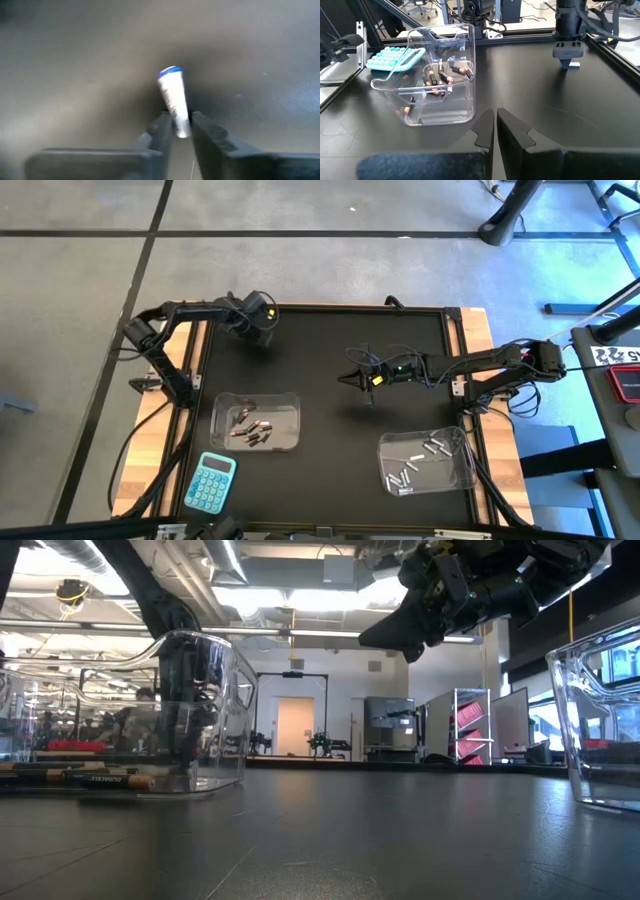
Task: Sort batteries
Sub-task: Put the white battery into the right transparent bin
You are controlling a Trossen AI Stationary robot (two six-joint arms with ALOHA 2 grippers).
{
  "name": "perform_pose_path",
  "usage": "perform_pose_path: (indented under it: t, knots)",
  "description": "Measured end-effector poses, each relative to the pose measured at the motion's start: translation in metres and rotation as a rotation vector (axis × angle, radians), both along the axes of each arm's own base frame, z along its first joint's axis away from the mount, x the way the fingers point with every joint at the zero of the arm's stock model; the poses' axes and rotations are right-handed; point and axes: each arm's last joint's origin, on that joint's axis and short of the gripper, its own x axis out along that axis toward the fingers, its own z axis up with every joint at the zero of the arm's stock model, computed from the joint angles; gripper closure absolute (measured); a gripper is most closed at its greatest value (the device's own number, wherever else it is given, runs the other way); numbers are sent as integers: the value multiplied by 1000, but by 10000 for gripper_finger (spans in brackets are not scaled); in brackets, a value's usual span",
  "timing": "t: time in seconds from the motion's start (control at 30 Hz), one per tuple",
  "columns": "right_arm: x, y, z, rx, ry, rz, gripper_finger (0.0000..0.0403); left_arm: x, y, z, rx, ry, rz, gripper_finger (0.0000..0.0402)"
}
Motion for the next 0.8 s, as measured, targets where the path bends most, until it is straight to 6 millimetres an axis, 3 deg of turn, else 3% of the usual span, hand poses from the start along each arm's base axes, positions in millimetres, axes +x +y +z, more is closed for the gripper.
perform_pose_path:
  t: [0.1,0.3,0.47,0.57,0.7,0.8]
  knots:
    - [0,0,-1,1,9,0,379,4,-3,3,22,7,-88,382]
    - [-25,4,3,65,185,-29,379,30,-16,27,102,-9,-264,389]
    - [-48,17,17,27,230,-116,379,85,-32,73,267,-140,-449,392]
    - [-59,23,25,4,232,-162,379,126,-53,98,320,-224,-562,392]
    - [-69,30,33,-6,210,-214,379,187,-85,106,330,-270,-764,392]
    - [-74,32,34,14,221,-251,379,229,-101,96,300,-261,-877,392]
